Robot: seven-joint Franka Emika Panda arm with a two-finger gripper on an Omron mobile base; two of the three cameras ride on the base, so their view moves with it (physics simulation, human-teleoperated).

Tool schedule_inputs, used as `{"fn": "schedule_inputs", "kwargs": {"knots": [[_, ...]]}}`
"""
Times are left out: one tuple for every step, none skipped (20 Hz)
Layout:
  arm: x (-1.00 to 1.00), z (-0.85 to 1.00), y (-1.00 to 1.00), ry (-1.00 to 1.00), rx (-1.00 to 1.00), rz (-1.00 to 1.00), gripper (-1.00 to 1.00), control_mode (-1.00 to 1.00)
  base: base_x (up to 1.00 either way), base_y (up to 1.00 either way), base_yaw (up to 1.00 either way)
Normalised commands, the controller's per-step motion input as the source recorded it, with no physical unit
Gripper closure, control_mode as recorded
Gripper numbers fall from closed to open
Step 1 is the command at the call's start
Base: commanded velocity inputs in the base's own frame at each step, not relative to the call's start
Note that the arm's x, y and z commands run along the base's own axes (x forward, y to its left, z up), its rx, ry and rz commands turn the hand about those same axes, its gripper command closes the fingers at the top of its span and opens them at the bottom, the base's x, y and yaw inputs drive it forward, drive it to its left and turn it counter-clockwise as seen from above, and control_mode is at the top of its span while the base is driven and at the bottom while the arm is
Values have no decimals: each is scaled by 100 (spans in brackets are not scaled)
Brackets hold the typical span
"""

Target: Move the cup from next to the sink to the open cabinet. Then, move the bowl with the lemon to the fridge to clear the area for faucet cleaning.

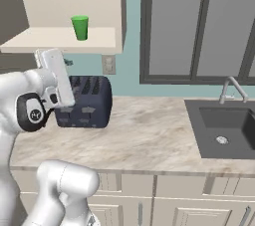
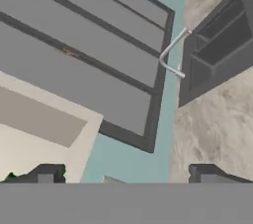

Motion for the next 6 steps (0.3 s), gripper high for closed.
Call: {"fn": "schedule_inputs", "kwargs": {"knots": [[-100, -100, -75, 0, 11, -8, -100, -100, 0, 0, 0], [-100, -100, -52, 0, 6, -12, -100, -100, 0, 0, 0], [-100, -100, -31, 0, 0, -21, -100, -100, 0, 0, 0], [-100, -26, -26, -5, 0, -19, -100, -100, 0, 0, 0], [0, 0, -7, 0, 0, 0, -100, -100, 0, 0, 0], [0, 0, 0, 0, 2, 0, -100, -100, 0, 0, 0]]}}
